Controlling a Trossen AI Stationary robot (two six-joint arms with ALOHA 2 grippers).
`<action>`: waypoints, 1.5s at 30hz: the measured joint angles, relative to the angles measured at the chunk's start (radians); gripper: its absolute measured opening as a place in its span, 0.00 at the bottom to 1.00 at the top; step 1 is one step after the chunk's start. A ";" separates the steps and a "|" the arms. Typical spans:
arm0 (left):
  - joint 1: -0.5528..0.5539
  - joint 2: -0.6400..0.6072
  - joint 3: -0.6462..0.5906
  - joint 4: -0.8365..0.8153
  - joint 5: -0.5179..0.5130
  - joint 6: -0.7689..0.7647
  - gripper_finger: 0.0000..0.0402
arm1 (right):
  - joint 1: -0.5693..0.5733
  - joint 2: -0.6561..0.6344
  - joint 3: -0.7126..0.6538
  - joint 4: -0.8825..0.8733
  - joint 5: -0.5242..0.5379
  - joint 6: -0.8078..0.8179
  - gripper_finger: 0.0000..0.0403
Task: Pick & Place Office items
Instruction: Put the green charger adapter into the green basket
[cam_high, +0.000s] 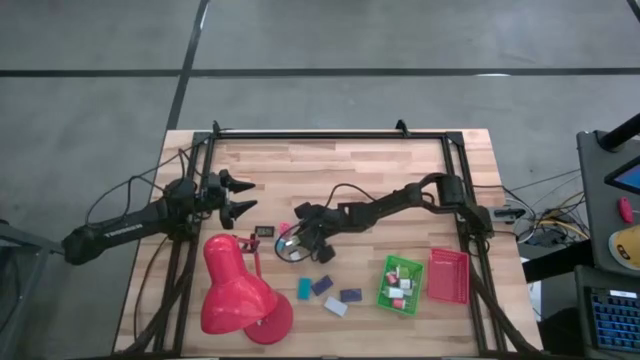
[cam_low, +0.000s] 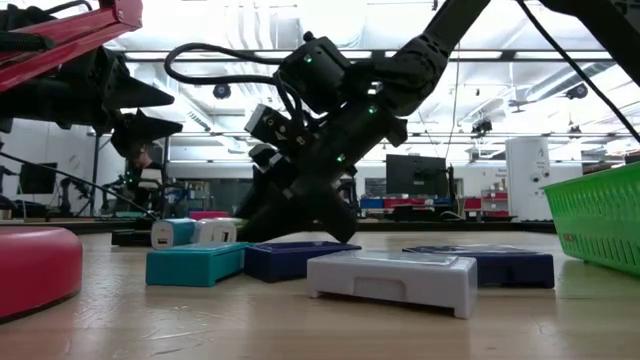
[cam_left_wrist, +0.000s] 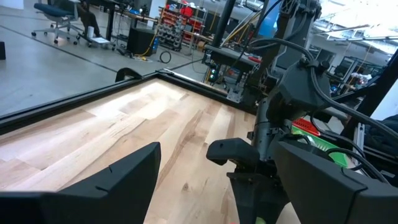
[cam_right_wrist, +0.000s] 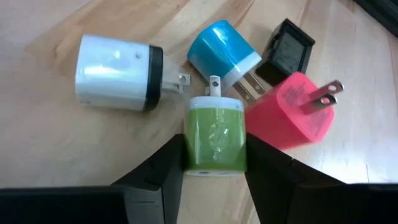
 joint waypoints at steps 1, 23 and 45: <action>0.000 0.000 0.000 0.000 0.000 0.000 0.80 | 0.000 -0.010 -0.001 -0.017 0.003 0.000 0.35; 0.000 0.012 0.000 -0.014 0.000 0.000 0.80 | 0.021 -0.481 -0.011 -0.781 0.061 0.419 0.35; 0.000 0.024 0.000 -0.019 0.000 0.000 0.80 | 0.422 -0.660 -0.023 -1.231 0.104 1.002 0.35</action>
